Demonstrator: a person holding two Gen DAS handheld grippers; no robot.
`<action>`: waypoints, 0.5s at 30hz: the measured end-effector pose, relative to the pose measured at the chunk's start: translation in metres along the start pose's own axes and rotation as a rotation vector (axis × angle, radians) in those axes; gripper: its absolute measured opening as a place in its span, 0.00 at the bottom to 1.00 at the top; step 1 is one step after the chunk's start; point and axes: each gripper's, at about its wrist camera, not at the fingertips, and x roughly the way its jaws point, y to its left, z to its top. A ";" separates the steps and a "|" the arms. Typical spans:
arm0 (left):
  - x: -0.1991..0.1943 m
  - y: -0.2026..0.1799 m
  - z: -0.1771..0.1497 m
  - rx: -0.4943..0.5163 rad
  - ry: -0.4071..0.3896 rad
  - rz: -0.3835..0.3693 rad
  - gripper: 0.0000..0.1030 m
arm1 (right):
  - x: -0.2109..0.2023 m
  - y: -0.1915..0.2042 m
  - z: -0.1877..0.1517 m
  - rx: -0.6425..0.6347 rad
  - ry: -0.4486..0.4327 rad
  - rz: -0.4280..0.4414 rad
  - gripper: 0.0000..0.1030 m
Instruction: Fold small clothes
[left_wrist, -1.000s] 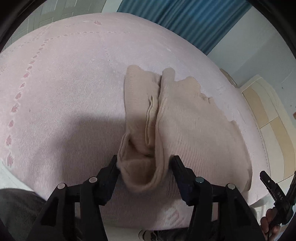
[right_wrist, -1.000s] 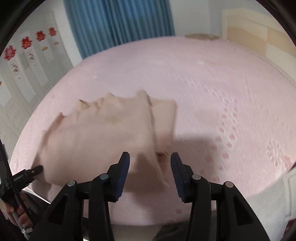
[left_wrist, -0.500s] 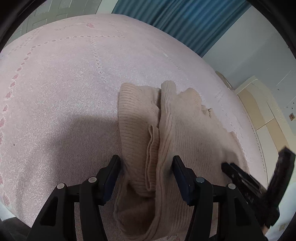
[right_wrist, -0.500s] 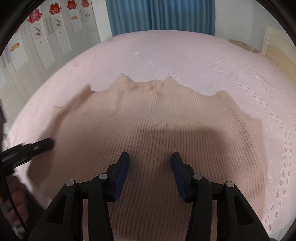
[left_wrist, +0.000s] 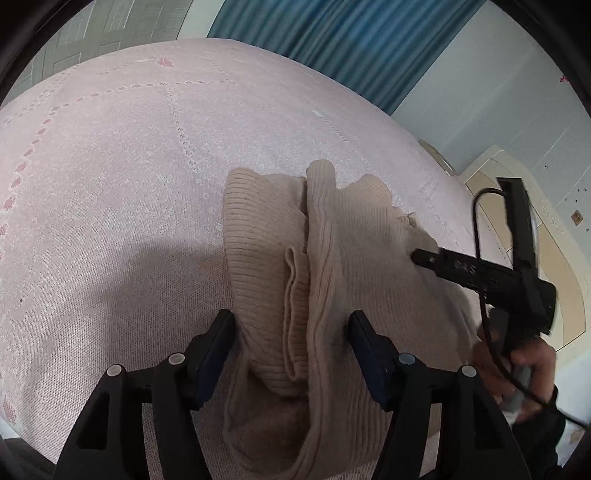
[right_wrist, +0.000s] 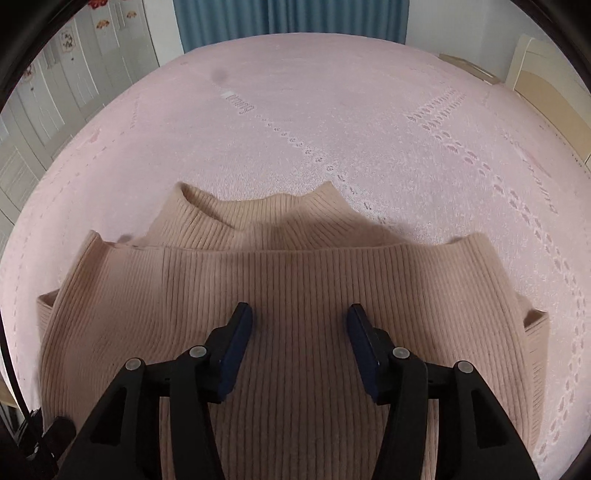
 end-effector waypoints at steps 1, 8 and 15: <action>-0.003 0.001 -0.002 0.001 -0.001 0.002 0.60 | -0.005 -0.001 -0.005 -0.002 0.002 0.011 0.51; -0.005 0.001 -0.003 -0.016 -0.004 -0.002 0.60 | -0.064 -0.006 -0.075 -0.048 -0.053 0.076 0.51; -0.006 -0.002 -0.003 -0.003 0.002 0.029 0.60 | -0.087 0.000 -0.147 -0.156 -0.025 0.087 0.51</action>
